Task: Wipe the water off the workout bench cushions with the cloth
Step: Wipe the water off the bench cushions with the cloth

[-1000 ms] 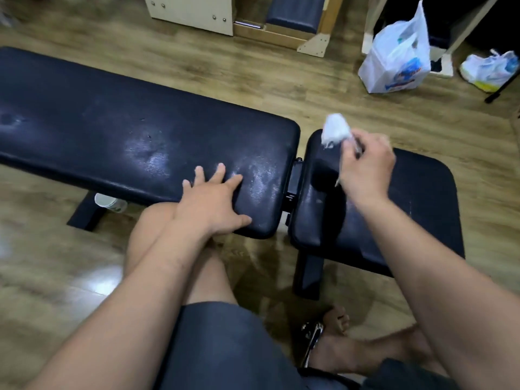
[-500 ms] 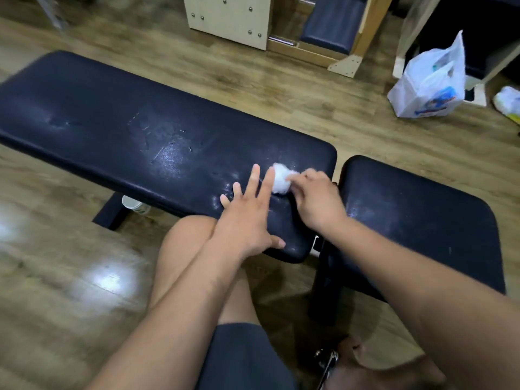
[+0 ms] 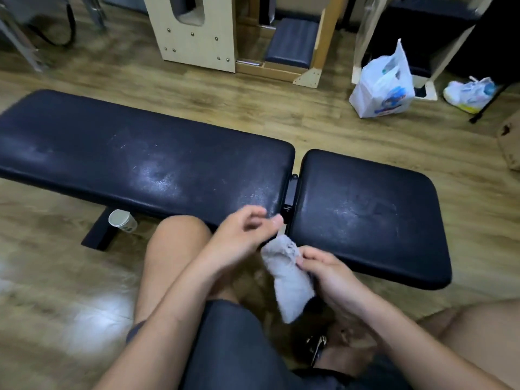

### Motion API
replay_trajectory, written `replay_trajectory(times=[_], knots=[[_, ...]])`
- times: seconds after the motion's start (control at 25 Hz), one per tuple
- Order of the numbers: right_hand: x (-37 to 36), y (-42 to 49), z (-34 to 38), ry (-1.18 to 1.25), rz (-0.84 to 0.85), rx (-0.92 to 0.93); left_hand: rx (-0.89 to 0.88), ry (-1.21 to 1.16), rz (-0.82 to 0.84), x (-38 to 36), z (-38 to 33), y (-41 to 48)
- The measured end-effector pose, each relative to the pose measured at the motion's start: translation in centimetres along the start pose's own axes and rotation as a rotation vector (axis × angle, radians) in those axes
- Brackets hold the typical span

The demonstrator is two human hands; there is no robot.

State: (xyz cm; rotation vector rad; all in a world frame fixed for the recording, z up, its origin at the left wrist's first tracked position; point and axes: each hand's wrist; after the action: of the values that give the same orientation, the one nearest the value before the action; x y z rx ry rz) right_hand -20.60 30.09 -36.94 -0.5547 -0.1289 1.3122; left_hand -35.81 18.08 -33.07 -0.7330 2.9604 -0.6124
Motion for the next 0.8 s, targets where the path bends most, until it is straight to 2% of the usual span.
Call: replay_trajectory(times=[0.08,0.12,0.24,0.32,0.48,0.52,0.56,0.6,0.64,0.72,0.8], knots=[[1.4,-2.1,1.7,0.2,-0.024,0.046,0.119,0.008,0.18,-2.6,-0.5,0.8],[2.1,-3.2,2.3,0.236,-0.037,0.072,0.126,-0.013,0.211,-3.8,-0.9,1.0],[3.6,-6.0,3.0,0.092,-0.077,0.094,0.1,-0.082,0.15,-6.6,-2.4,1.6],[4.1,-6.8,3.6,-0.043,-0.182,0.121,0.009,-0.076,0.134,-8.6,-4.0,2.3],[5.7,-4.8,7.4,0.062,-0.446,0.299,-0.174,-0.196,-0.036,-10.0,-8.6,5.7],[6.8,-3.8,8.2,0.069,-0.5,0.277,-0.192,-0.109,-0.109,-9.3,-9.0,6.8],[8.1,-2.7,8.5,-0.02,-0.56,0.196,-0.191,0.102,-0.174,-8.1,-8.7,7.8],[9.4,-1.7,8.0,-0.236,-0.626,0.057,-0.149,0.4,-0.201,-6.6,-7.7,8.6],[10.3,-1.1,7.3,-0.516,-0.708,-0.072,-0.047,0.721,-0.156,-5.0,-6.6,9.0],[10.4,-0.3,5.5,-0.925,-0.781,-0.111,0.242,1.195,0.008,-2.3,-4.4,9.6],[9.3,1.3,3.9,-1.131,-0.67,-0.106,0.459,1.346,0.125,-0.7,-3.0,10.1]])
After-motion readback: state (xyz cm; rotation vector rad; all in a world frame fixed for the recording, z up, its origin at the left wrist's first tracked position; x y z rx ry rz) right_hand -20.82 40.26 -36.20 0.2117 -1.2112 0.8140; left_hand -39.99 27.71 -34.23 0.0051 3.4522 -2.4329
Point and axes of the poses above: each hand's wrist, its own y-axis towards the middle knuckle, its own x-axis out of the back of the hand, z = x × y, and after that the axes turned 11 degrees about z, right-handed
